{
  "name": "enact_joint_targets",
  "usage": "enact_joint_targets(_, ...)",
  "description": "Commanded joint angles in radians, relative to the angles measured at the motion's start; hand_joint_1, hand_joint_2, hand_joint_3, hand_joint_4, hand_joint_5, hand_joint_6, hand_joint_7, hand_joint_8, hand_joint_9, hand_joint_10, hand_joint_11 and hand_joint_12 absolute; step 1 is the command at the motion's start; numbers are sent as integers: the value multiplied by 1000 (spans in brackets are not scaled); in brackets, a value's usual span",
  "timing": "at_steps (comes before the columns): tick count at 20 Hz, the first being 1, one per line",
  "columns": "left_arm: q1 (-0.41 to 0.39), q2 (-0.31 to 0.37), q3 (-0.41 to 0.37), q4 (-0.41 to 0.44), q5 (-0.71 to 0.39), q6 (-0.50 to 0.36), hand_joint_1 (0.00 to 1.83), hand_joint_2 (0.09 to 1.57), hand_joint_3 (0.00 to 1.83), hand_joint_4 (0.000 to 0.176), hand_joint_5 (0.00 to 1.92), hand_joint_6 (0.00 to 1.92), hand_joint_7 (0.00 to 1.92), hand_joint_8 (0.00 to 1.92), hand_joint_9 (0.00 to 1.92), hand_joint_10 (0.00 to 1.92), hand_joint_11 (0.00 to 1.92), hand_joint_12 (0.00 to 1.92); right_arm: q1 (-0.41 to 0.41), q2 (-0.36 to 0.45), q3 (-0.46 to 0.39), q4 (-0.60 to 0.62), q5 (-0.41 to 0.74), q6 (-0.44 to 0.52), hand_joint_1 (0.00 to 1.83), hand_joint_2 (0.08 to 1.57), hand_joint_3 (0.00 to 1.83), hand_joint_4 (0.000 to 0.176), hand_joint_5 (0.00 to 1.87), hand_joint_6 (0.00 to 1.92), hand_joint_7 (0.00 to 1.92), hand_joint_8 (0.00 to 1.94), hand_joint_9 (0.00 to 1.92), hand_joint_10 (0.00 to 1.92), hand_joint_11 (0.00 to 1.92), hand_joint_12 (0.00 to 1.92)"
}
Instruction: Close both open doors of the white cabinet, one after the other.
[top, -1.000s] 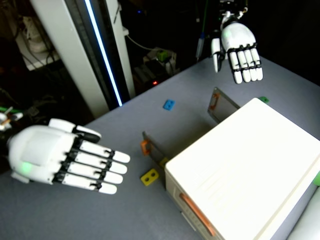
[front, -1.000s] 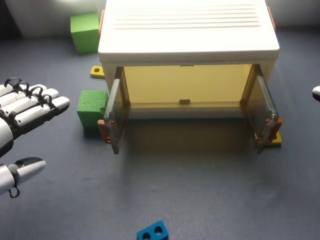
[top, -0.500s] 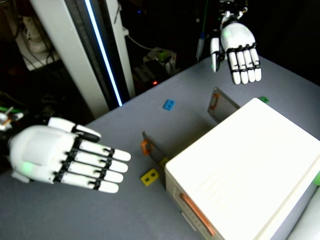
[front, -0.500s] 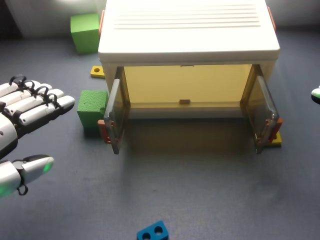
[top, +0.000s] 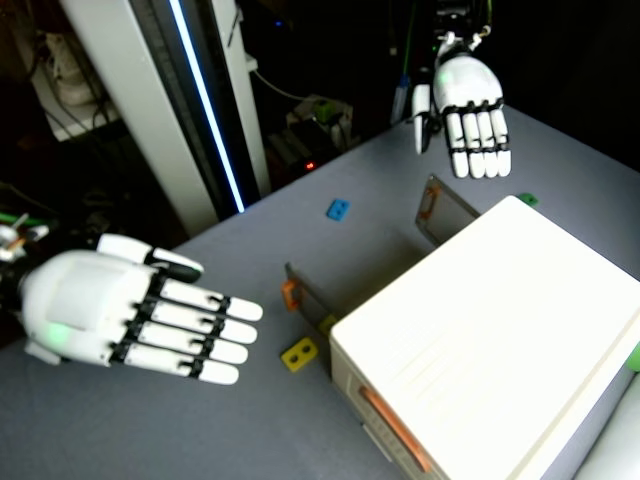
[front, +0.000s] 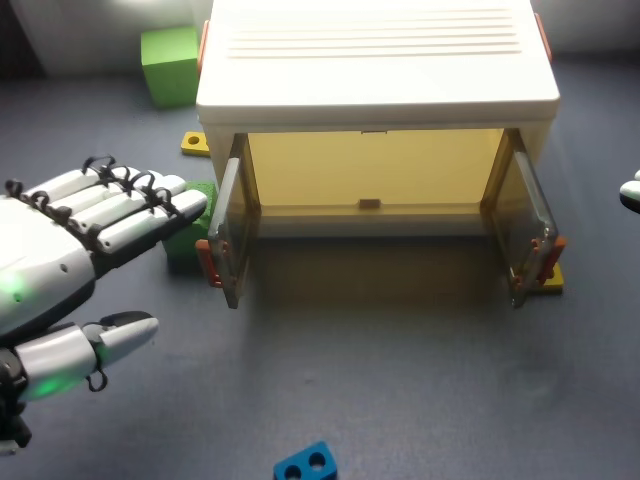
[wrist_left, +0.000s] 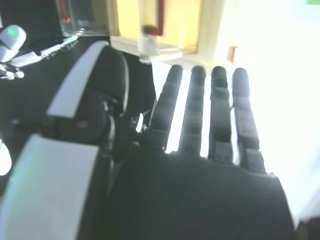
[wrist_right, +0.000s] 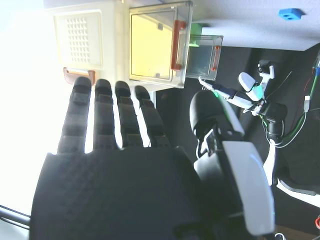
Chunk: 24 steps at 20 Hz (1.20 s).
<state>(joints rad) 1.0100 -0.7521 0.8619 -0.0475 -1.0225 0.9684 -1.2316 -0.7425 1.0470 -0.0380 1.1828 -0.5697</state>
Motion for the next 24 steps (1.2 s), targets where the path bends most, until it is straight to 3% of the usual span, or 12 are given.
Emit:
enact_joint_targets(1,-16,-3,6,-4,-112,-2,323,1453,0,0,0,0,0,0,35,1,0,249,10,1,3,30,109,8,68,1526,0,0,51,1,0,0,0,0,0,0)
enact_joint_targets(6,-34,-21,15,2,-113,-2,308,1463,1,0,0,0,0,0,0,0,0,119,10,-4,4,30,109,8,60,1520,0,0,55,2,0,0,0,0,0,0)
enact_joint_targets(11,-52,-36,22,15,-106,-2,255,1463,0,0,0,0,0,0,0,0,0,162,10,-5,4,30,109,8,104,1512,0,7,56,0,1,0,0,0,7,2)
enact_joint_targets(14,-72,-44,27,35,-87,-7,328,1452,0,0,0,0,0,0,1,0,0,364,10,-5,6,30,109,8,84,1506,0,10,55,1,5,1,0,0,14,2)
enact_joint_targets(16,-82,-54,34,49,-75,-19,302,1448,0,0,0,0,0,0,0,0,0,219,10,-6,6,30,109,8,88,1504,0,4,57,1,6,1,0,0,15,3)
enact_joint_targets(18,-87,-63,37,51,-70,-20,316,1440,0,0,0,0,12,3,46,9,0,259,10,-9,8,30,109,8,89,1506,0,3,61,3,12,3,0,0,17,3)
enact_joint_targets(20,-93,-67,40,57,-63,-20,283,1450,1,0,0,0,23,3,43,2,0,254,10,-9,9,30,109,8,71,1503,0,14,60,1,9,1,0,0,15,1)
enact_joint_targets(24,-105,-80,47,73,-48,-25,367,1438,0,0,0,0,15,4,62,7,0,535,10,-10,10,30,109,8,73,1499,0,1,64,2,11,1,0,0,21,3)
